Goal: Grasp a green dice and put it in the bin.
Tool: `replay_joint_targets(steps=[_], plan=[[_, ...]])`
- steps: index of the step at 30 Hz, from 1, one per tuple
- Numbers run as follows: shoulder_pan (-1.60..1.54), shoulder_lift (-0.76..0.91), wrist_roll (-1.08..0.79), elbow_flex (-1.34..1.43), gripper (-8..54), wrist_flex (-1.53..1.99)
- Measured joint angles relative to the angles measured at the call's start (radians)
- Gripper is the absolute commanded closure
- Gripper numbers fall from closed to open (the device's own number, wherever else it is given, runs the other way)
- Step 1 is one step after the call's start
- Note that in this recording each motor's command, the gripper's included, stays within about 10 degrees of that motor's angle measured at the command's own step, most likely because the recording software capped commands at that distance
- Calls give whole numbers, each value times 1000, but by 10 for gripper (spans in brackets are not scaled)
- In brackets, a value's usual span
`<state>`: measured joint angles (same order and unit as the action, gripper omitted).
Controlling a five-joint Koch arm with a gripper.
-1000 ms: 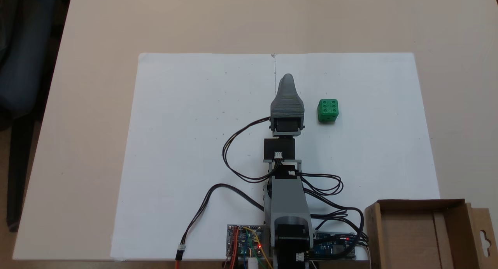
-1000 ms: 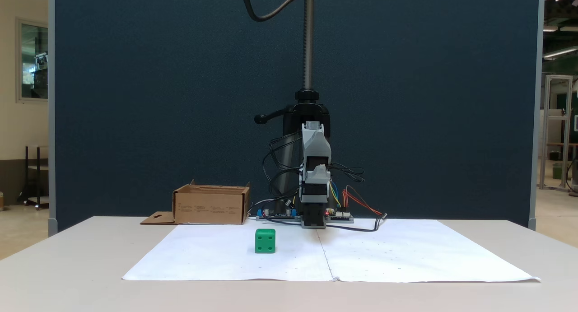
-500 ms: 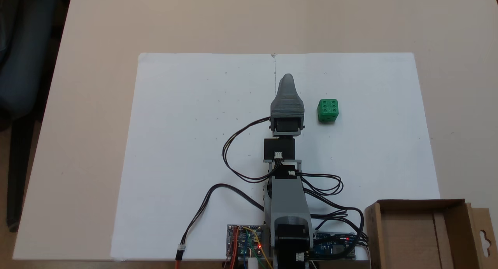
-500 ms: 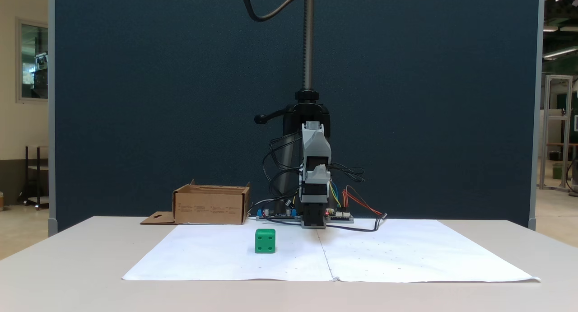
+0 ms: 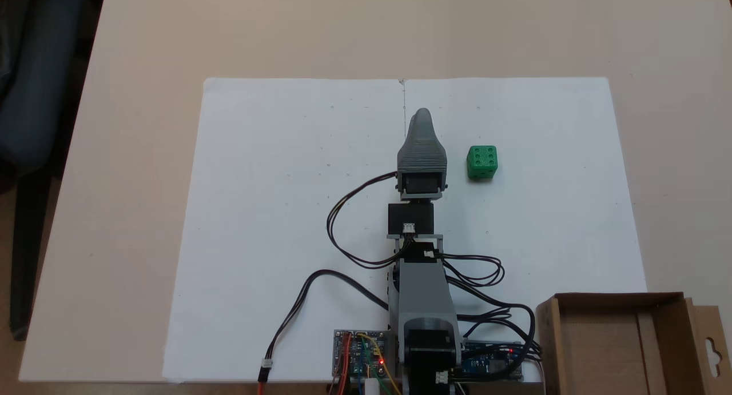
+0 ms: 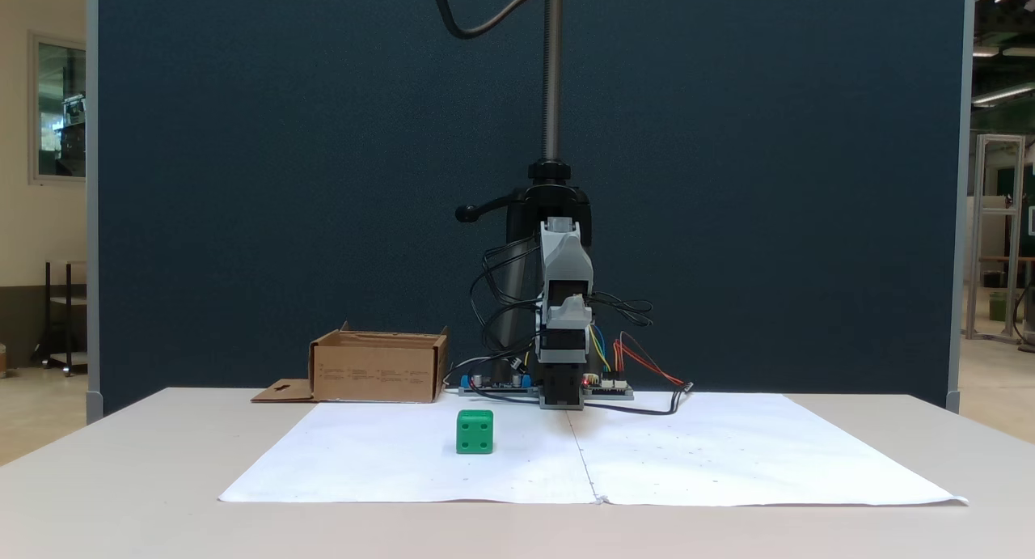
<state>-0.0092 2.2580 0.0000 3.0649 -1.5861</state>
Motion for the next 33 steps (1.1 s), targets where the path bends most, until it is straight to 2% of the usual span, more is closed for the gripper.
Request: replay_joint_targets(steps=[4, 8, 33], plan=[[0, 0, 0, -2, 27, 9], [8, -2, 0, -54, 33, 207], [-54, 0, 0, -1094, 4, 1852]])
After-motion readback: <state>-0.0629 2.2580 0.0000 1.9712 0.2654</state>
